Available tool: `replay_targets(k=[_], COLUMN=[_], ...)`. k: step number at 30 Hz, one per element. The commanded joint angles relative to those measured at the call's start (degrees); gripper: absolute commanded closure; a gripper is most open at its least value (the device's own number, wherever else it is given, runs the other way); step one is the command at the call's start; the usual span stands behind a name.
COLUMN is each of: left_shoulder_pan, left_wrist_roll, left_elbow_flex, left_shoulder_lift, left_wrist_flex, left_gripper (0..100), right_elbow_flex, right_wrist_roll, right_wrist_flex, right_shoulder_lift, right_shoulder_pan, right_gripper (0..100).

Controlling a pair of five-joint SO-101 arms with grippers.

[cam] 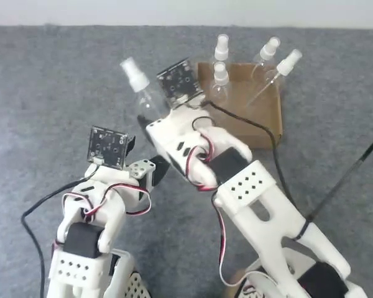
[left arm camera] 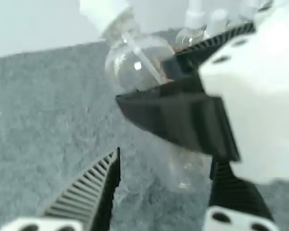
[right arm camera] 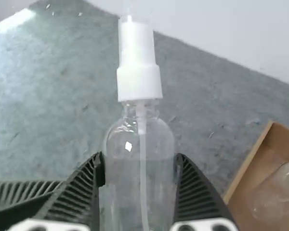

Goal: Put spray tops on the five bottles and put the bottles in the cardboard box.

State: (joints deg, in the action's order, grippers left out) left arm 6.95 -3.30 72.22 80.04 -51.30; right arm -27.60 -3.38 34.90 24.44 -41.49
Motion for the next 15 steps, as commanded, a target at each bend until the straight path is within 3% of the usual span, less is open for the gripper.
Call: replay_targets(k=[1,10,15], left_shoulder_pan=[0.2,0.2,0.2], left_wrist_roll=[-0.2,-0.2,-0.2], left_elbow_flex=[1.0,1.9,1.9], left_shoulder_lift=[0.5,0.5,0.4], left_wrist_flex=[4.4,5.3,5.3], left_gripper=[72,72,72], right_elbow_flex=[4.0,3.8,3.2], right_wrist_roll=[-0.3,-0.2,-0.2], right_wrist_flex=[4.0,14.5,19.1], right_shoulder_lift=[2.2,14.6,18.7], right_shoulder_pan=[-0.8,-0.2,4.1], right_gripper=[99.3,99.3,99.3])
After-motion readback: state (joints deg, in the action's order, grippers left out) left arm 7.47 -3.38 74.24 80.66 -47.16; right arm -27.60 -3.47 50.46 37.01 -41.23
